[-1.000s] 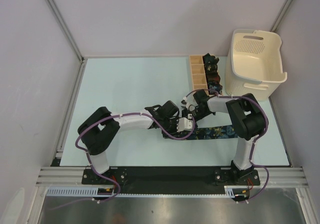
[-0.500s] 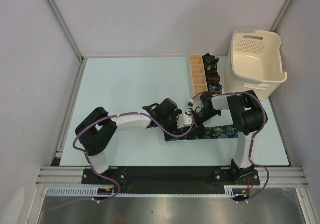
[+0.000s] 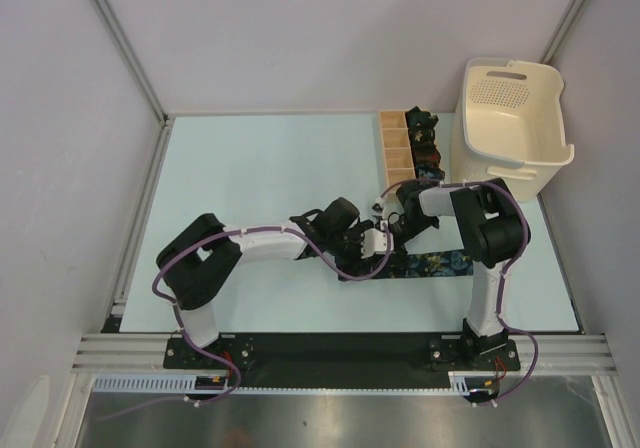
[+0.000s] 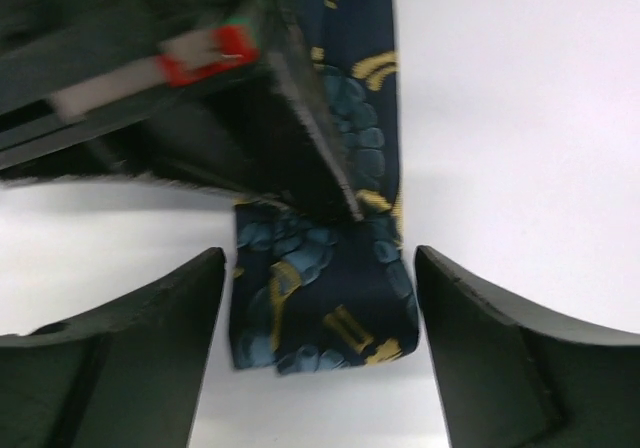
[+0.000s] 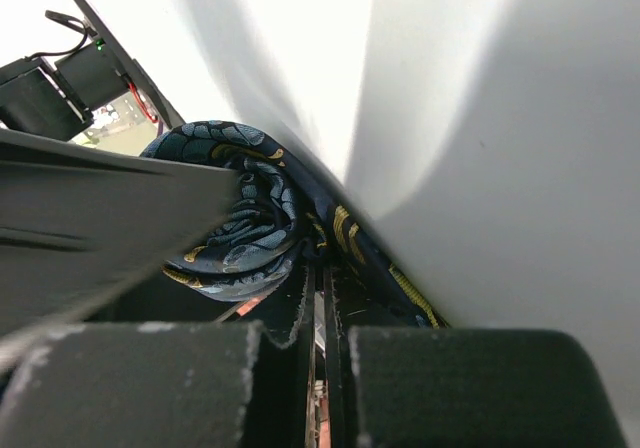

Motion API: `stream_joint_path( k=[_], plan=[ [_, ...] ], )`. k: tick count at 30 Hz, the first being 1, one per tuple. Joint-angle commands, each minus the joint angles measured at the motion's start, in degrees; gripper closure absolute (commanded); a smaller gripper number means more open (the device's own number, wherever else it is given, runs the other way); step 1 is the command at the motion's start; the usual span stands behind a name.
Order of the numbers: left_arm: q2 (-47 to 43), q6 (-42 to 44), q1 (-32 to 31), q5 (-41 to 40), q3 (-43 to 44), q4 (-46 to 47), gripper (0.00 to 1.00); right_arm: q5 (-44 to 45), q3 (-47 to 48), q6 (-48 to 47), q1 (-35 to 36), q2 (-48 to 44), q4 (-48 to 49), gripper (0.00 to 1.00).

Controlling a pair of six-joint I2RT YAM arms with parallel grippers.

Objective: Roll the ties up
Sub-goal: Roll the tie at the center of the board.

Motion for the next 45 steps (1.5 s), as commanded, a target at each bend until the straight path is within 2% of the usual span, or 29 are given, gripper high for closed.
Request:
stream_joint_path(
  k=[1,2,4,5,6,10,11,17,24,27,28,30,31,32,33,35,36,37,39,45],
  plan=[
    [1.63,4.93,-1.12,2.65,1.64,-3.13,0.24,4.52,0.99,1.51,1.21,1.85,2.52,1.0],
    [1.8,5.46,-1.12,2.39,1.64,-4.97,0.33,4.35,0.99,1.6,1.12,1.42,2.6,1.0],
    [1.89,5.64,-1.12,1.07,1.73,-7.35,0.42,3.82,1.0,2.04,1.04,0.71,2.61,0.99],
    [1.81,5.73,-1.12,0.72,1.64,-7.88,0.51,3.47,1.08,2.13,0.95,-0.42,2.0,0.95],
    [1.63,5.82,-1.12,0.36,1.38,-8.24,0.54,3.03,1.08,2.13,0.77,-1.13,1.82,0.92],
    [1.54,5.38,-1.12,-1.57,1.11,-10.17,0.64,0.66,0.47,3.36,-1.68,-6.4,0.41,0.59],
    [1.72,5.2,-1.12,-2.01,1.12,-10.26,0.65,0.39,0.29,3.71,-1.86,-7.54,-0.03,0.58],
    [2.07,5.2,-1.04,-3.33,0.76,-11.05,0.66,-2.95,0.55,7.84,-0.9,-9.84,2.42,0.58],
    [1.89,4.76,-0.86,-3.68,1.03,-11.93,0.66,-1.55,0.82,7.85,3.84,-7.03,4.72,0.58],
    [1.63,4.67,-0.51,-3.6,1.2,-12.54,0.65,0.65,0.64,6.97,3.85,-5.18,4.72,0.67],
    [1.28,4.59,-0.42,-3.51,1.29,-12.89,0.66,1.09,0.73,6.62,3.76,-4.83,4.72,0.76],
    [0.76,4.85,0.02,-3.16,1.2,-13.33,0.66,2.41,0.91,6.09,3.5,-4.13,4.63,0.87],
    [0.23,5.03,0.19,-2.89,1.12,-13.77,0.63,2.93,0.91,5.74,3.15,-4.13,4.45,0.96],
    [-0.12,5.29,0.46,-2.19,0.94,-14.04,0.6,4.24,0.91,5.21,2.97,-3.86,4.28,1.0],
    [-0.47,5.38,0.55,-1.93,0.85,-14.04,0.51,4.78,0.82,3.99,2.45,-3.69,3.58,1.0],
    [-1.18,5.2,0.72,-1.4,1.29,-13.6,0.4,6.71,0.73,2.75,1.57,-2.46,2.87,1.0],
    [-1.18,4.86,0.72,-1.14,1.64,-13.43,0.31,7.85,0.56,1.44,0.61,-1.93,2.09,1.0],
    [-1.18,4.24,0.72,-0.87,1.99,-13.16,0.27,8.56,0.12,0.91,0.16,-1.49,1.9,1.0],
    [-0.92,3.63,0.72,-0.17,3.4,-12.46,0.21,10.22,-0.23,0.11,-0.98,-0.7,1.47,1.0],
    [-0.83,0.37,0.72,0.8,4.72,-8.33,0.13,14.62,-0.41,-0.86,-1.95,0.0,1.46,1.0]
  ],
)
